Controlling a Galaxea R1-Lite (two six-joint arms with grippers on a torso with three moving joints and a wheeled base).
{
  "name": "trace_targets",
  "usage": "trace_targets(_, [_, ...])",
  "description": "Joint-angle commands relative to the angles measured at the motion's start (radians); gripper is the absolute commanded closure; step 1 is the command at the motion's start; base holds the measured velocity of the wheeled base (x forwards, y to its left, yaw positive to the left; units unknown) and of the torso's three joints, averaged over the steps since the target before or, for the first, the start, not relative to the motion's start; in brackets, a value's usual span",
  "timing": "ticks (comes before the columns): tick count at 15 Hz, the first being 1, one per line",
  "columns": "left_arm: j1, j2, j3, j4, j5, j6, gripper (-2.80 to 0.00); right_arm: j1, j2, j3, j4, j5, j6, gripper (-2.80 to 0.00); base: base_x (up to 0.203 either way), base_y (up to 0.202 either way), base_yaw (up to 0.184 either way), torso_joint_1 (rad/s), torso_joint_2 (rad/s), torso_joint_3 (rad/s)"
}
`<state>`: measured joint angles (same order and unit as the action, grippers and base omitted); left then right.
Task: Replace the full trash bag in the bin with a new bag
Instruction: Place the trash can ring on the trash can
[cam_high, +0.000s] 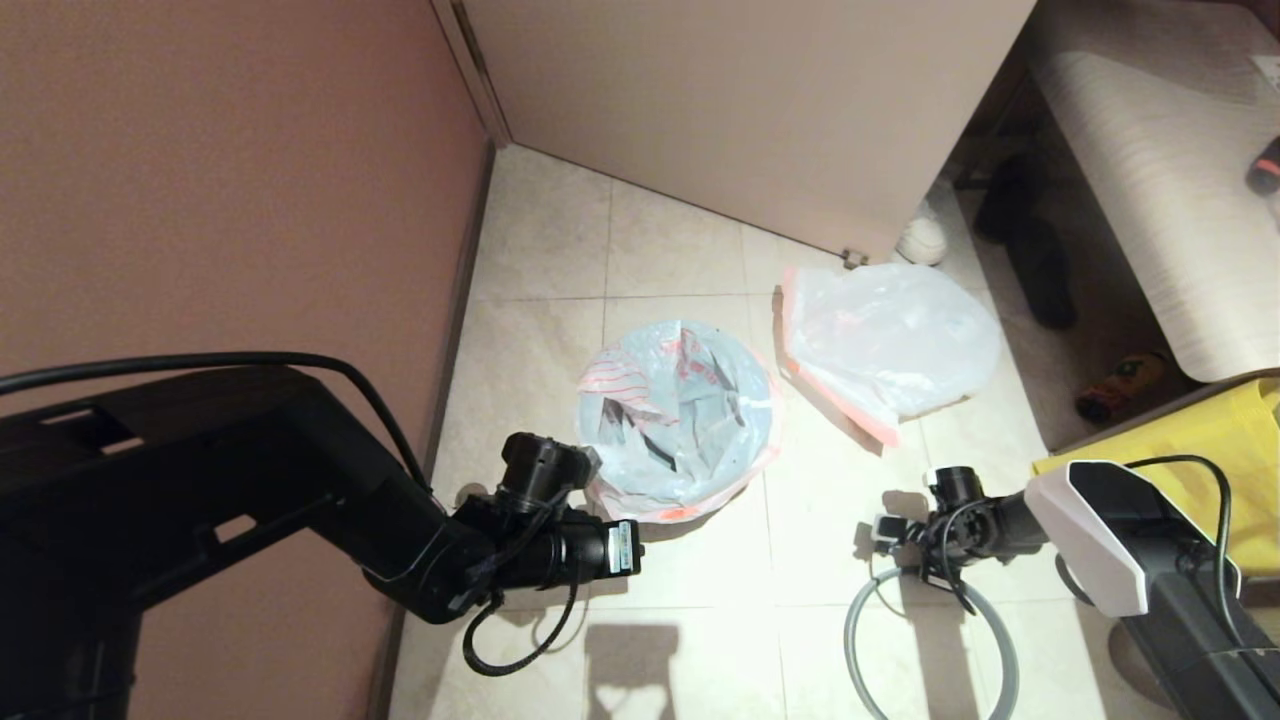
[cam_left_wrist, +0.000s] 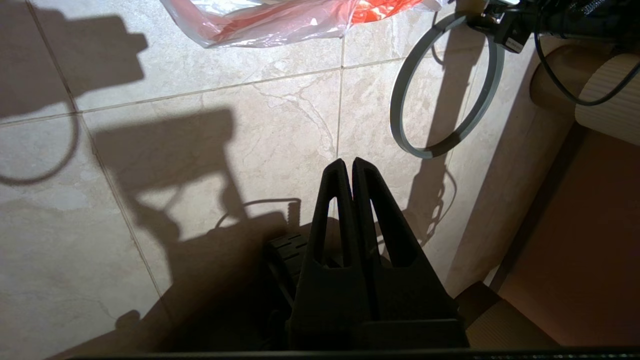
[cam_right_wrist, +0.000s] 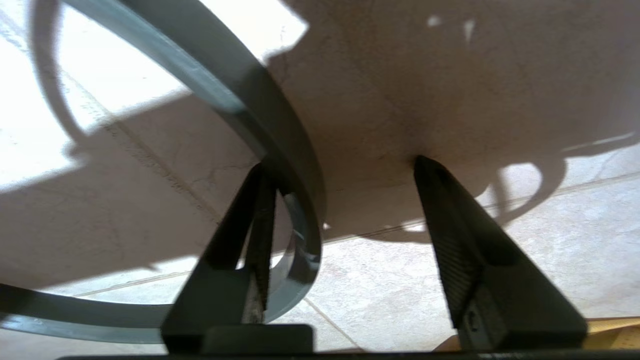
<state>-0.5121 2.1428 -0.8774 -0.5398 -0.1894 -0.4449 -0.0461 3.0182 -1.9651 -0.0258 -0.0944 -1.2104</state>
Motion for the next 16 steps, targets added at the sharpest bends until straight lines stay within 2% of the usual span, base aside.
trace_targets(1, [0.001, 0.002, 0.000, -0.003, -0.001, -0.003, 0.00, -0.006, 0.027, -0.001, 0.001, -0.001, -0.009, 0.00, 0.000, 0.000, 0.000, 0.000, 0.00, 0.000])
trace_targets(4, [0.000, 0.002, 0.000, -0.003, -0.001, -0.003, 0.00, -0.006, 0.005, 0.022, -0.001, -0.001, -0.007, 0.00, 0.000, 0.000, 0.000, 0.000, 0.00, 0.000])
trace_targets(8, [-0.003, 0.000, 0.001, -0.003, 0.000, -0.003, 0.00, -0.007, -0.109, 0.173, -0.005, -0.003, 0.010, 0.00, 0.000, 0.000, 0.000, 0.000, 0.00, 0.000])
trace_targets(11, [-0.003, 0.000, 0.000, -0.003, 0.018, -0.003, 0.00, -0.010, -0.237, 0.273, -0.010, 0.002, 0.076, 0.00, 0.000, 0.000, 0.000, 0.000, 0.00, 0.000])
trace_targets(16, [-0.011, 0.005, 0.018, -0.047, 0.051, 0.005, 0.00, -0.008, -0.501, 0.406, -0.012, 0.002, 0.261, 0.00, 0.000, 0.000, 0.000, 0.000, 0.00, 0.000])
